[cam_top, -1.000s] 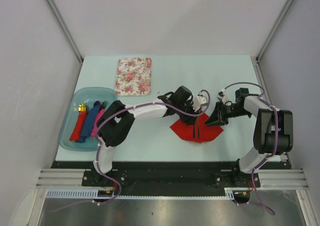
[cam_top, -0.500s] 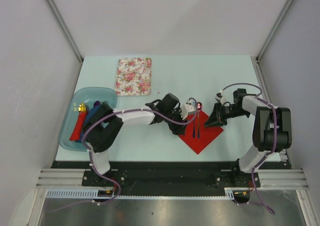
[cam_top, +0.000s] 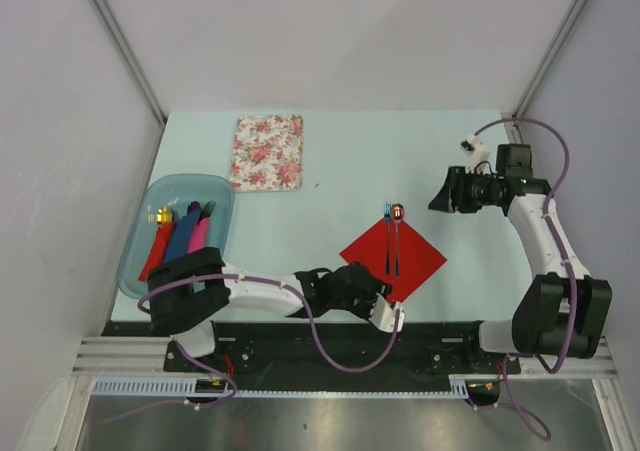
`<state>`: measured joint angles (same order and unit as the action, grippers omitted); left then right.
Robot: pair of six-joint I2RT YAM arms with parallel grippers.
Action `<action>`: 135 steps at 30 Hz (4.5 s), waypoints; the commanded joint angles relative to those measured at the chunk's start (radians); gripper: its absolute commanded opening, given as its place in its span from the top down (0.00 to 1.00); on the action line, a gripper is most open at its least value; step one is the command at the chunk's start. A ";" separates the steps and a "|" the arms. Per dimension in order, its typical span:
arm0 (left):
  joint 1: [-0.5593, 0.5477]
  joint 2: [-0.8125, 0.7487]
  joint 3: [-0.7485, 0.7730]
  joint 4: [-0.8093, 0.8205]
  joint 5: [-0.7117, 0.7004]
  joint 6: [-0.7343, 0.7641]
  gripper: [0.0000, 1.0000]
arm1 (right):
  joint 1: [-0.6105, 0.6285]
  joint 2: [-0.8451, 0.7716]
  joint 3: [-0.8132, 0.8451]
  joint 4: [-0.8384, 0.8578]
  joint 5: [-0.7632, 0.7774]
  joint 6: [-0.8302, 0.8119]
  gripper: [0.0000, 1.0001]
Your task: Place the utensils on the paper napkin and roll it up
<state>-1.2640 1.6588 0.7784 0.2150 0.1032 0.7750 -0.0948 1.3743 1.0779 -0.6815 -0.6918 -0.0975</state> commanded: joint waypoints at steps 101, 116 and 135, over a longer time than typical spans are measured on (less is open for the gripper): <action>0.110 0.205 0.275 0.073 0.038 0.009 1.00 | -0.091 -0.014 -0.254 -0.030 -0.305 0.116 0.39; 0.149 0.297 0.364 0.037 0.007 0.009 0.93 | -0.033 0.043 -0.288 0.002 -0.187 0.156 0.69; 0.187 0.343 0.444 -0.034 0.004 -0.051 0.64 | 0.040 0.204 -0.263 0.017 -0.143 0.157 0.76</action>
<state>-1.0897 1.9884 1.1748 0.2119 0.0994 0.7609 -0.0643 1.5307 0.7910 -0.6724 -0.8352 0.0605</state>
